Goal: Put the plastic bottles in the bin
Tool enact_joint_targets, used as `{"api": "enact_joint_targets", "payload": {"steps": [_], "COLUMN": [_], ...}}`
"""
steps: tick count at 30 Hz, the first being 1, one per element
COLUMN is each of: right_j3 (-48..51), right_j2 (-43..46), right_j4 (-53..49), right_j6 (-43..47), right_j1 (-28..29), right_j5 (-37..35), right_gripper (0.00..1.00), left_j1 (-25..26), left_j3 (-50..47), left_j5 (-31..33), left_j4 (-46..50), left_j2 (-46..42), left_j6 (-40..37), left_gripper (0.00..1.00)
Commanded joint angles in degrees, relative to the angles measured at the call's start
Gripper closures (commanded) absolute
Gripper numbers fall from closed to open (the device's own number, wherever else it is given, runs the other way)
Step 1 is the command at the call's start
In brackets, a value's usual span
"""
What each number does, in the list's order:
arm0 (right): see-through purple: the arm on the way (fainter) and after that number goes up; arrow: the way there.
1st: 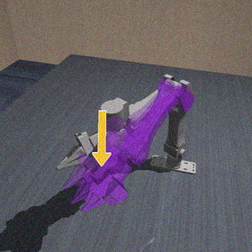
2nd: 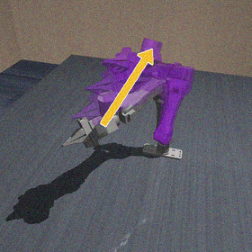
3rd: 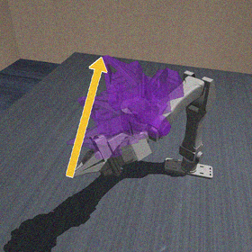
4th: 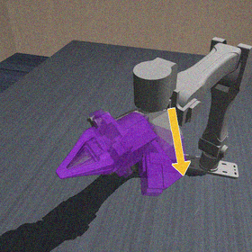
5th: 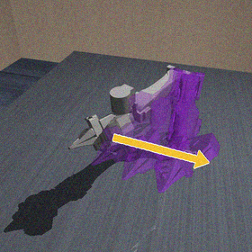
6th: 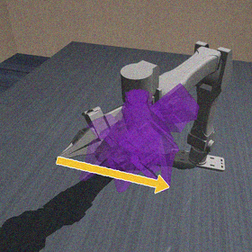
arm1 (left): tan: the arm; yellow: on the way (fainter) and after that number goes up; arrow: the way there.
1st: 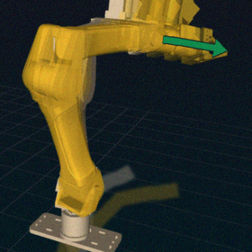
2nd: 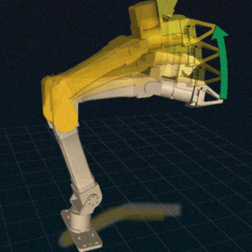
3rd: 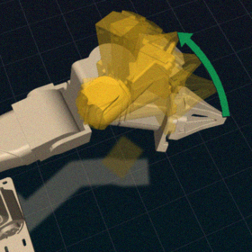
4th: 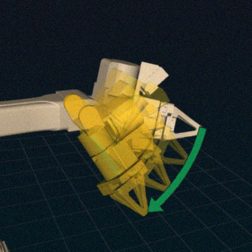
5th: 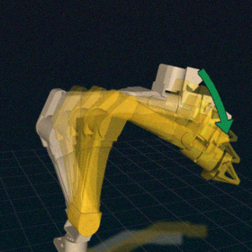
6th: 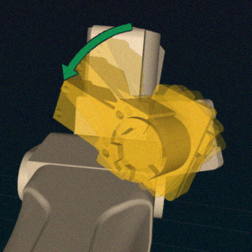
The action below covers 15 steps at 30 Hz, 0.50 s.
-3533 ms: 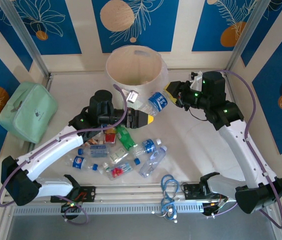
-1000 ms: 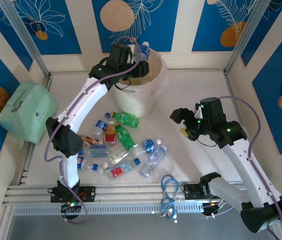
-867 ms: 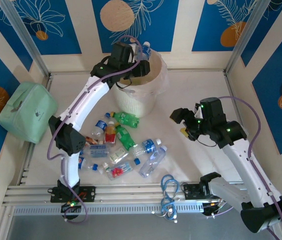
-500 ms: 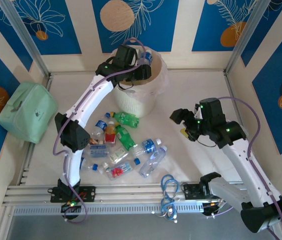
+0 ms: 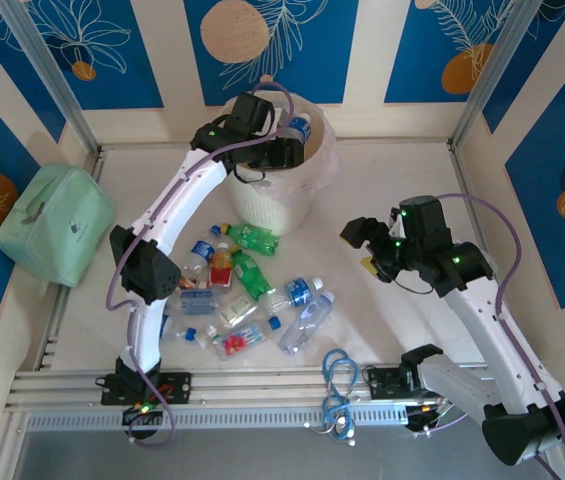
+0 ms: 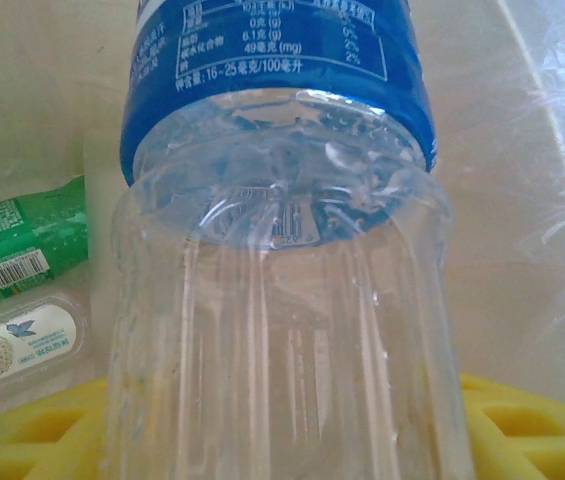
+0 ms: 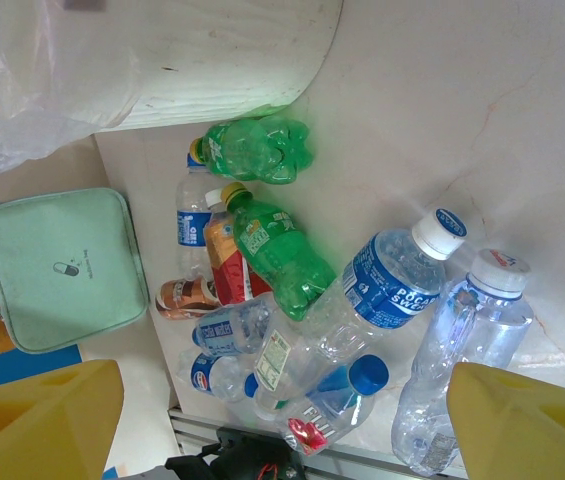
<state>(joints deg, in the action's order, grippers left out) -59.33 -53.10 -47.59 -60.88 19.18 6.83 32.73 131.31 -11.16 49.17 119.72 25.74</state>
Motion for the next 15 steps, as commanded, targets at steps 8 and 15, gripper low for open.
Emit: {"api": "enact_joint_targets", "payload": {"steps": [8,15], "right_j3": [0.1,-0.3], "right_j2": [0.3,-0.2], "right_j4": [-0.2,0.1], "right_j6": [-0.2,-0.1], "right_j1": [0.5,0.4], "right_j5": [-0.2,-0.2], "right_gripper": [0.16,0.16], "left_j1": [1.7,3.0], "left_j3": [-1.2,-5.1], "left_j5": [-4.7,-5.5], "left_j4": [3.9,4.3], "left_j2": [-4.4,-8.0], "left_j6": [-1.8,-1.1], "left_gripper": [0.47,0.47]}}
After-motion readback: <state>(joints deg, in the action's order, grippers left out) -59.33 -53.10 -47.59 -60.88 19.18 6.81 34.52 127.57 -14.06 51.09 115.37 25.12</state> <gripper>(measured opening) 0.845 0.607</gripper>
